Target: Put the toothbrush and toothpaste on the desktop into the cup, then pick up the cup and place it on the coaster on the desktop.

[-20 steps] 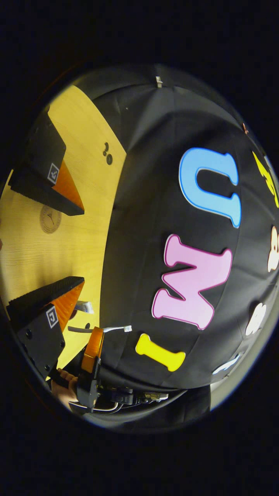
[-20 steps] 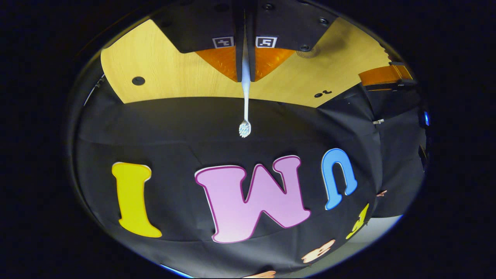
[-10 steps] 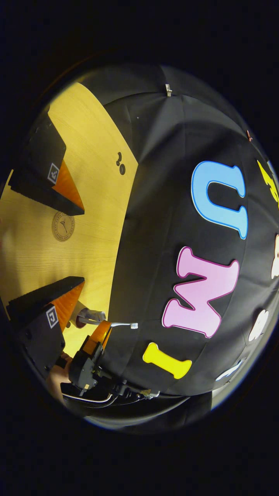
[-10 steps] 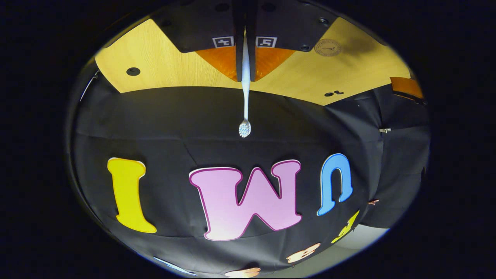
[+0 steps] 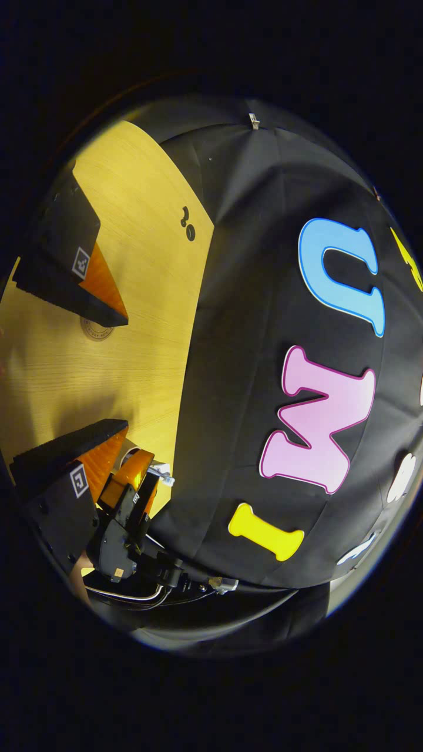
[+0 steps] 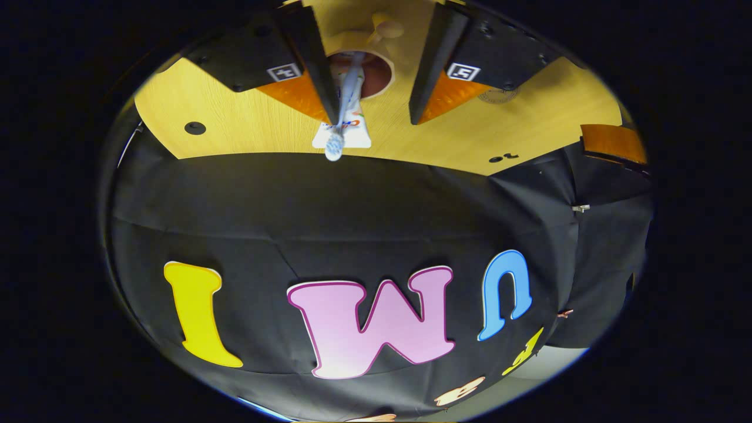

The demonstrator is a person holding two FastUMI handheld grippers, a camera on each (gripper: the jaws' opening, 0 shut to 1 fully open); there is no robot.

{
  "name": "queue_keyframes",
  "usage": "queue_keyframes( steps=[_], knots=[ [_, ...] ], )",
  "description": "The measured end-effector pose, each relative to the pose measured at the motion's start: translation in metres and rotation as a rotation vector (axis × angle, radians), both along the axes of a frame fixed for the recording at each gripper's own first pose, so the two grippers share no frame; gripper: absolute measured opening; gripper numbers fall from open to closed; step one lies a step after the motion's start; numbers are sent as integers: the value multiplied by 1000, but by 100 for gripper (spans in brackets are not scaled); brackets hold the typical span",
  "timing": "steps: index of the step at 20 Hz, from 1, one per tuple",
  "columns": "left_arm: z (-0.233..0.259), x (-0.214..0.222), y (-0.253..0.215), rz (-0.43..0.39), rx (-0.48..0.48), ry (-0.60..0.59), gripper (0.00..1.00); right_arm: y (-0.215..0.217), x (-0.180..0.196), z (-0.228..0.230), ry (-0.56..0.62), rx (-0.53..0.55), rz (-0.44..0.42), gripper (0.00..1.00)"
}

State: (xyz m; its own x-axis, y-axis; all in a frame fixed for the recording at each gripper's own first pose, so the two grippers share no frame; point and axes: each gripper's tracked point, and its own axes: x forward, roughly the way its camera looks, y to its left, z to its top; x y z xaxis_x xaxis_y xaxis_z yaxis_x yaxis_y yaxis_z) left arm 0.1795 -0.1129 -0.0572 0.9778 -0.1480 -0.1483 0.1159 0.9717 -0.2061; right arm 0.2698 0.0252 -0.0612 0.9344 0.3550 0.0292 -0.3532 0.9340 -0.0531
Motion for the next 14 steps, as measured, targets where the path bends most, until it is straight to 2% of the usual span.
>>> queue_keyframes(
  steps=[1,4,5,9,14],
  knots=[
    [-1,1,-4,-6,-1,3,98,-3,-4,1,2,-3,-3,84],
    [-3,7,-13,-16,-17,22,98,-13,-15,4,17,20,-15,89],
    [-4,9,-15,-17,-25,32,98,-17,-18,6,27,26,-24,94],
    [1,15,-25,-24,-57,30,98,-37,-29,16,32,28,-61,94],
    [1,15,-30,-24,-39,34,98,-63,-48,15,95,34,-113,95]
  ],
)
